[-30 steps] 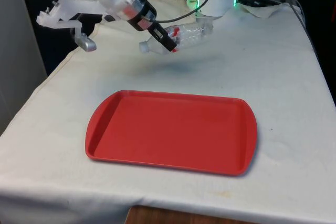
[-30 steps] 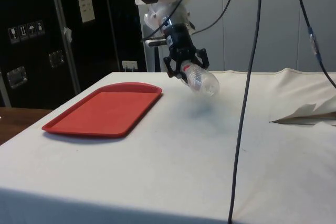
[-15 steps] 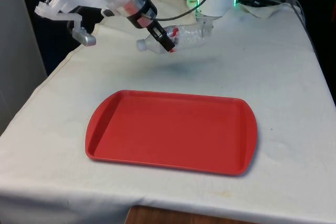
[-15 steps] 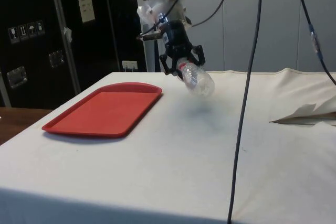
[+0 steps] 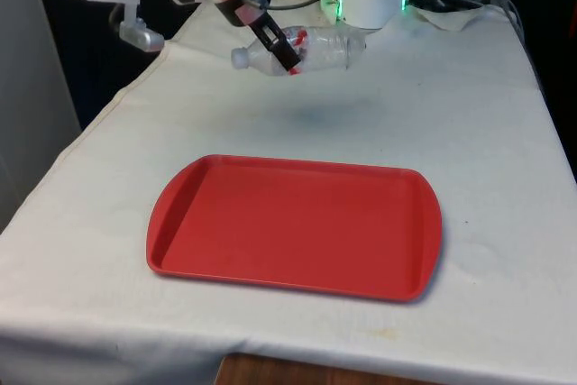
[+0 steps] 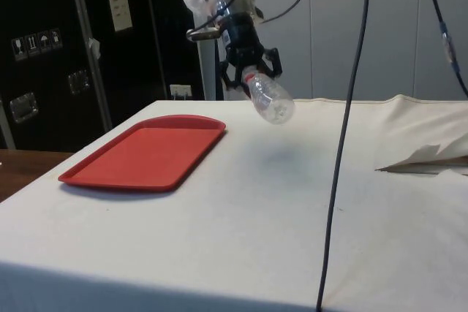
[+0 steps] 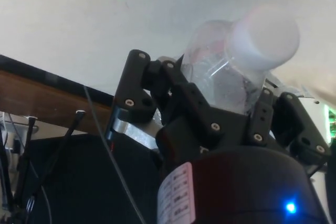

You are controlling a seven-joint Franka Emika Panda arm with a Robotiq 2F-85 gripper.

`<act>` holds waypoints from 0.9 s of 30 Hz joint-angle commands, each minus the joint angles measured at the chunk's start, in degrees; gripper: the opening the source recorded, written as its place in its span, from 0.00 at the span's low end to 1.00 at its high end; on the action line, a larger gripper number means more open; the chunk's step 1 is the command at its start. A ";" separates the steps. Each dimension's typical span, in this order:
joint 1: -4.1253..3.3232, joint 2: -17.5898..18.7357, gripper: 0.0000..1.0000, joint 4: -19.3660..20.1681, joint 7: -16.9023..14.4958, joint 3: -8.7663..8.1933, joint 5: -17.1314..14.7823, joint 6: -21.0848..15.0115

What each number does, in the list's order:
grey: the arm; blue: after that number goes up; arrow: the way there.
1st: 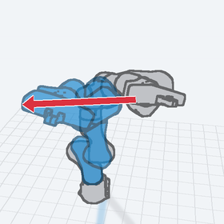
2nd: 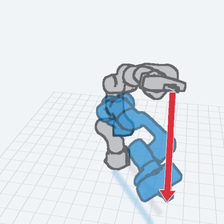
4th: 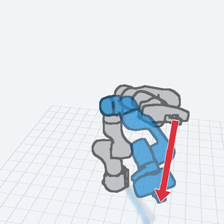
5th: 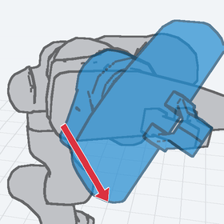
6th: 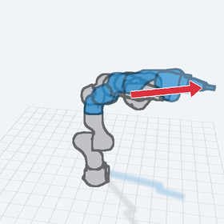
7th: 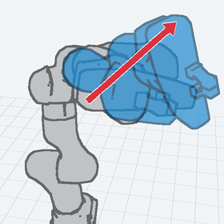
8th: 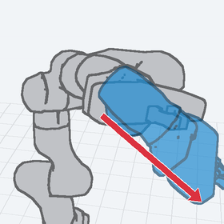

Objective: Place the bottle upright on the tray.

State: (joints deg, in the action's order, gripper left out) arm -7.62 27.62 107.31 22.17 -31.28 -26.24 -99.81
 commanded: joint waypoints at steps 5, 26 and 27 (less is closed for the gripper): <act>-0.40 -1.89 0.00 0.11 1.03 -0.23 1.09 0.40; -1.09 -7.96 0.00 -0.17 4.64 0.06 4.70 0.69; -1.09 -8.14 0.00 -0.17 4.76 0.11 4.81 0.63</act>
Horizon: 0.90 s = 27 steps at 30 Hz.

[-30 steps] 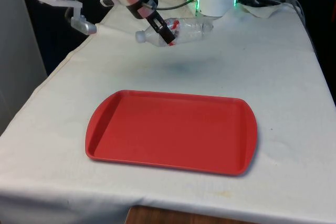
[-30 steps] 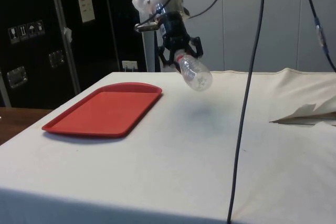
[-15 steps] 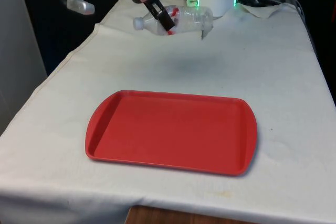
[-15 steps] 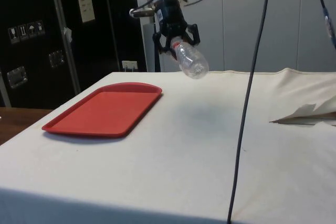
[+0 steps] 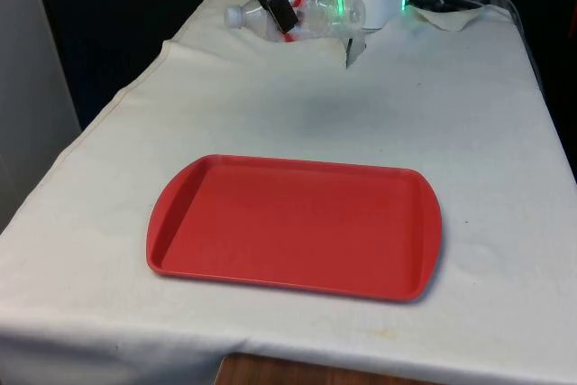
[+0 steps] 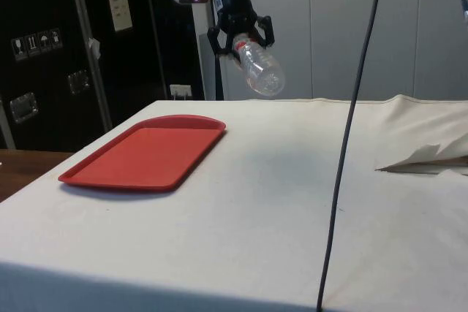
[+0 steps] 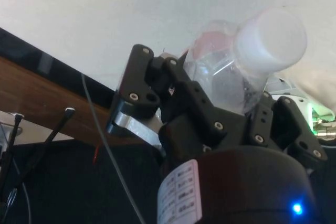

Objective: Place the bottle upright on the tray.

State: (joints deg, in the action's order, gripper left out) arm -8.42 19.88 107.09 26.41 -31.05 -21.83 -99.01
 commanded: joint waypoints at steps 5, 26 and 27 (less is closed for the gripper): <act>-0.34 -0.97 0.00 -0.23 1.03 -0.06 1.03 -0.40; -0.40 -2.23 0.00 -3.21 4.07 0.17 4.13 -0.80; -0.40 -2.18 0.00 -3.44 4.30 0.17 4.30 -0.80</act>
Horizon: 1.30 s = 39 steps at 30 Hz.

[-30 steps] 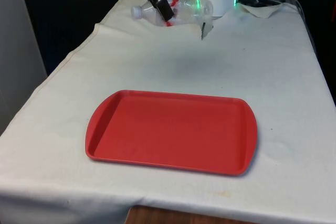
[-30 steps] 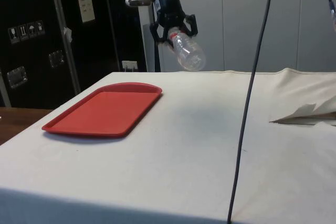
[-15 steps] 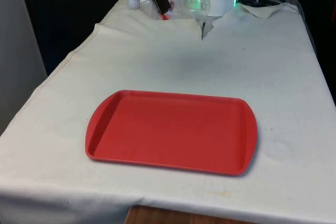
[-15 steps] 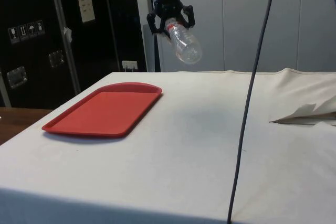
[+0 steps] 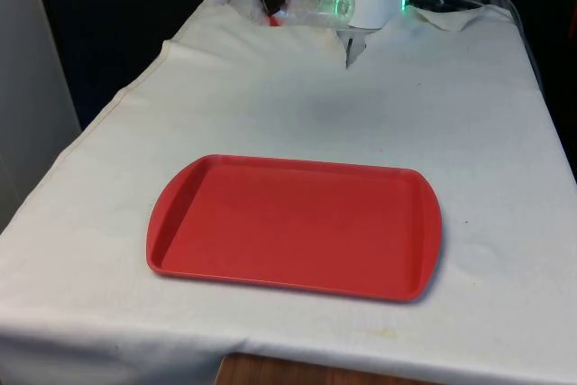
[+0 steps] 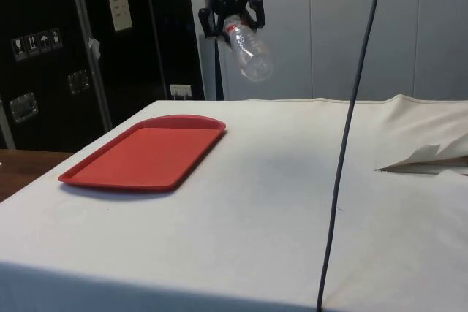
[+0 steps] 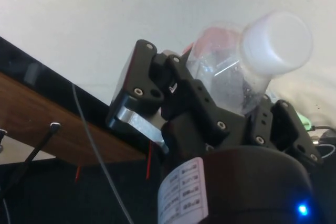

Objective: Place the bottle upright on the tray.

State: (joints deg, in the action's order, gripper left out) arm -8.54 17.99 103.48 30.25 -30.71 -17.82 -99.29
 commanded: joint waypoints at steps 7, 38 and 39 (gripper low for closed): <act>-0.29 -0.11 0.00 -1.32 2.18 0.17 1.49 -0.63; -0.17 2.35 0.00 -9.34 12.32 2.46 8.02 -1.15; -0.17 2.52 0.00 -9.68 12.66 2.52 8.19 -1.15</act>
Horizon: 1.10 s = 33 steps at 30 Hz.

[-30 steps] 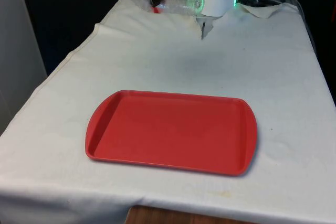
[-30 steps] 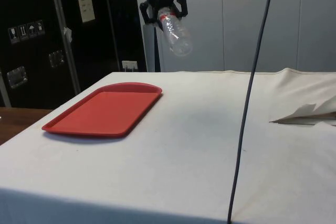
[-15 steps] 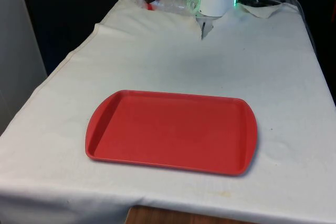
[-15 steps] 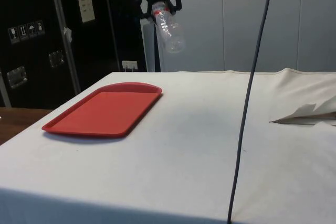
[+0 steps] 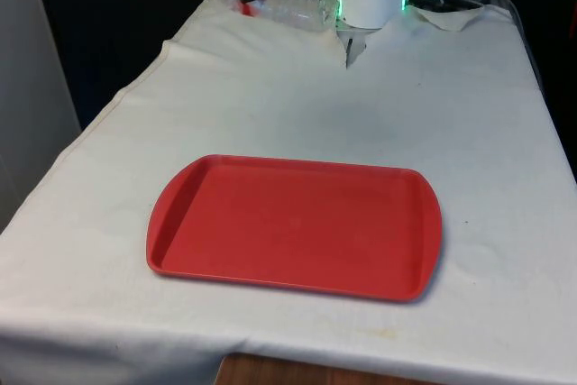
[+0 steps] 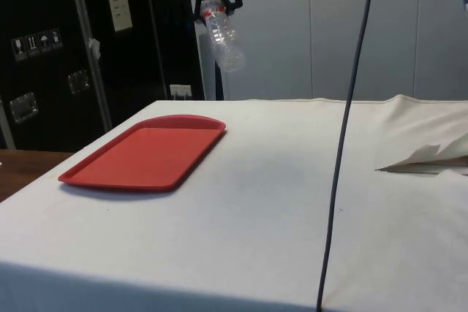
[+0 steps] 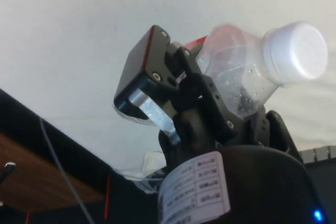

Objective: Place the bottle upright on the tray.

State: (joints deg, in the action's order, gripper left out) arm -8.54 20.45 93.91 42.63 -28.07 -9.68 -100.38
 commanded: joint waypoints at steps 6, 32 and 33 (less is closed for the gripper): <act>-0.17 1.43 0.00 -2.81 2.81 0.29 1.55 0.11; -0.29 6.70 0.00 -12.03 11.86 1.32 6.76 0.11; -0.34 6.93 0.00 -12.38 12.20 1.38 6.93 0.11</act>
State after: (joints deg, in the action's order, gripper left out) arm -8.71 27.27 81.70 54.55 -26.59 -2.81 -100.27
